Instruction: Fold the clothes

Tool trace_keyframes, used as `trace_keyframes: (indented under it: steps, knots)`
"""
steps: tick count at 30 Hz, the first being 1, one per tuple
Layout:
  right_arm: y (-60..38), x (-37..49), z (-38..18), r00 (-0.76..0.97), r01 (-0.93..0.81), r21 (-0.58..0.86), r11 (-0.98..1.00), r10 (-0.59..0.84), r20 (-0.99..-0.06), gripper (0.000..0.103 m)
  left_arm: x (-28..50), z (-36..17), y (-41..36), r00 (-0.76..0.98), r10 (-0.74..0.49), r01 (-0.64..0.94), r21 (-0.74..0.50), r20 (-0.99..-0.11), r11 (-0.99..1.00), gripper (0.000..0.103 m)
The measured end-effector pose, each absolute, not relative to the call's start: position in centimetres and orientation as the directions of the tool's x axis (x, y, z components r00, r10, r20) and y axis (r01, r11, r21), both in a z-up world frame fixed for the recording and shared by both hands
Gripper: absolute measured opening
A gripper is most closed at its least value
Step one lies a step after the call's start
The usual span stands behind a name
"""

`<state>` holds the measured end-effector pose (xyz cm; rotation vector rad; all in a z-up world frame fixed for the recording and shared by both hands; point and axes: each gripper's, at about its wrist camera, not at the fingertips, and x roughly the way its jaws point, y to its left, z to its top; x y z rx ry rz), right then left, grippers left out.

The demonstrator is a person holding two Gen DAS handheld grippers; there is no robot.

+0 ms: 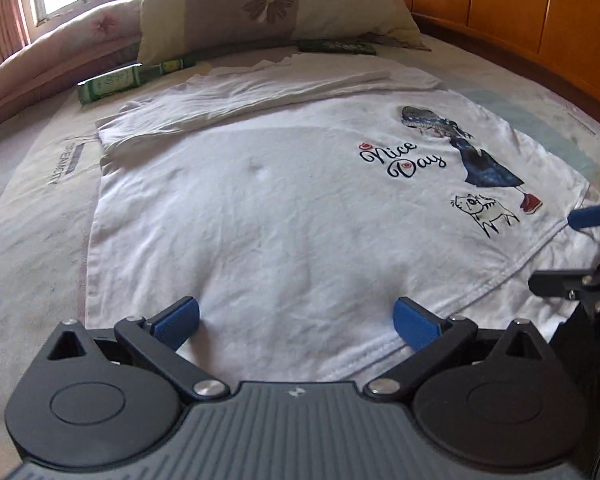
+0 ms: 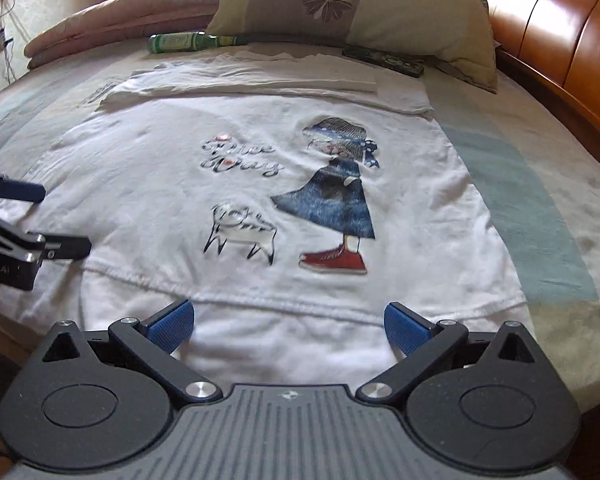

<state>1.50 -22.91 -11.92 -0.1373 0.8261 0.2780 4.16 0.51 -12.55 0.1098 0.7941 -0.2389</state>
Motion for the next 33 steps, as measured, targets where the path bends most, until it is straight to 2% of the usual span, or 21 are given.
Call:
trace_keyframes:
  steps: [4, 7, 11, 13, 17, 19, 22, 27, 33]
  knots:
    - [-21.8, -0.5, -12.1, 0.632, -0.342, -0.081, 0.936, 0.165, -0.757, 0.103, 2.5, -12.5, 1.1, 0.678, -0.177, 0.263, 0.011, -0.713, 0.965, 0.102]
    - [-21.5, -0.6, -10.6, 0.665, -0.334, -0.091, 0.938, 0.166, -0.728, 0.103, 2.2, -11.6, 1.1, 0.650, -0.187, 0.278, 0.001, -0.736, 0.961, 0.102]
    - [-20.4, 0.8, -8.9, 0.693, -0.350, -0.026, 0.936, 0.240, -0.680, 0.103, 2.2, -10.6, 1.3, 0.697, -0.184, 0.259, 0.003, -0.693, 0.966, 0.102]
    - [-19.5, 1.7, -9.9, 0.674, -0.349, -0.013, 0.937, 0.241, -0.698, 0.103, 2.8, -11.1, 1.5, 0.674, -0.201, 0.248, -0.038, -0.710, 0.968, 0.102]
    - [-19.4, 0.4, -12.2, 0.666, -0.341, 0.011, 0.940, 0.250, -0.702, 0.103, 1.5, -12.7, 1.6, 0.678, -0.217, 0.262, -0.045, -0.702, 0.964, 0.102]
    - [-20.2, 0.1, -12.0, 0.660, -0.340, 0.027, 0.940, 0.259, -0.705, 0.103, 0.5, -13.2, 1.4, 0.694, -0.208, 0.293, 0.006, -0.689, 0.956, 0.102]
    - [-21.6, -0.2, -11.5, 0.650, -0.338, 0.052, 0.940, 0.274, -0.708, 0.103, 0.2, -13.0, 1.6, 0.692, -0.213, 0.303, 0.009, -0.690, 0.953, 0.102]
    - [-25.6, 3.6, -9.2, 0.747, -0.198, 0.088, 0.976, 0.209, -0.631, 0.103, 0.5, -12.8, 2.0, 0.683, -0.222, 0.284, -0.028, -0.696, 0.959, 0.102]
    - [-30.7, 7.6, -11.4, 0.733, 0.013, 0.170, 0.985, 0.107, -0.672, 0.103, 0.8, -12.7, 2.5, 0.684, -0.233, 0.253, -0.075, -0.691, 0.965, 0.102]
